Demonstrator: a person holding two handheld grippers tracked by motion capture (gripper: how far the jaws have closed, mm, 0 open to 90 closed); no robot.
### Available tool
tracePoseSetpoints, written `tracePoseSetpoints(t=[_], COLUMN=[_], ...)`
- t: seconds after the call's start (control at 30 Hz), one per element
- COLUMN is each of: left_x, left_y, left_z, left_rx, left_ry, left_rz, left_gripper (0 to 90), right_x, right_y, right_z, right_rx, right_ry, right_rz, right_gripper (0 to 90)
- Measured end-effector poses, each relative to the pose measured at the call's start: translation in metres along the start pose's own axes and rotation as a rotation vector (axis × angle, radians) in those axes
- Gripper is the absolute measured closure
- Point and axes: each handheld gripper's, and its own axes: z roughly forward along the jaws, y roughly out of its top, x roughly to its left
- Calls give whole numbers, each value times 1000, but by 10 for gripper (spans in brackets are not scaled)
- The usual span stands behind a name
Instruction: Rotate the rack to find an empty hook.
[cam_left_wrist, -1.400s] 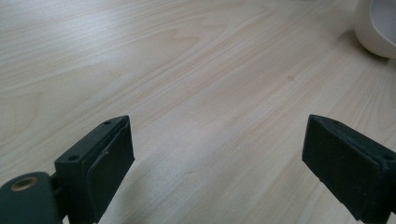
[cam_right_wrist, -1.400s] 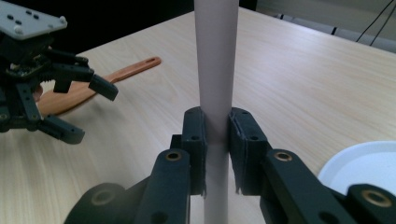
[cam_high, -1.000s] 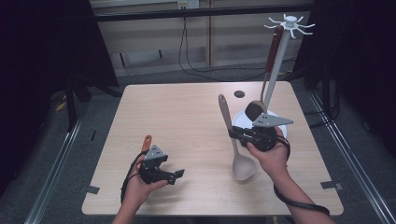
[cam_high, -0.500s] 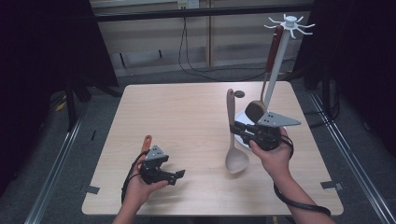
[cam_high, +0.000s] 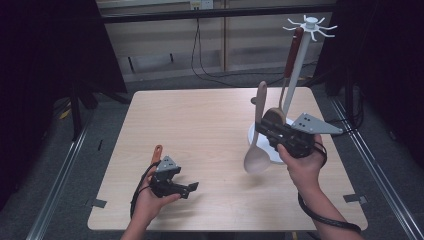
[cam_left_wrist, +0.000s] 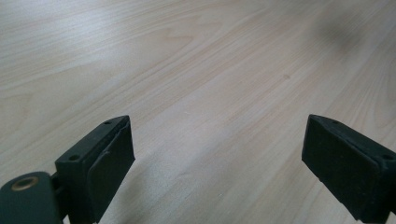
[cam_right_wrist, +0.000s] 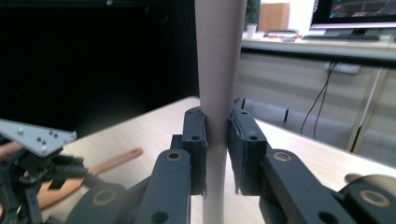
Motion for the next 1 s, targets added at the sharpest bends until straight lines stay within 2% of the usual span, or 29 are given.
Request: tracePoseSetpoints(t=[0.23, 0.63, 1.0], left_x=[-1, 1, 0], left_y=[0, 2, 4], left_z=[0, 0, -1], left_rx=[-3, -13, -19], left_ry=[-2, -1, -4], left_rz=[-1, 1, 4], left_gripper=[91, 92, 92], right_x=[-5, -14, -20], right_y=[11, 20, 29], right_z=[-11, -25, -40], right_rx=[-57, -99, -143], right_ry=[-40, -97, -128], right_rz=[-9, 8, 30], right_gripper=[782, 782, 782])
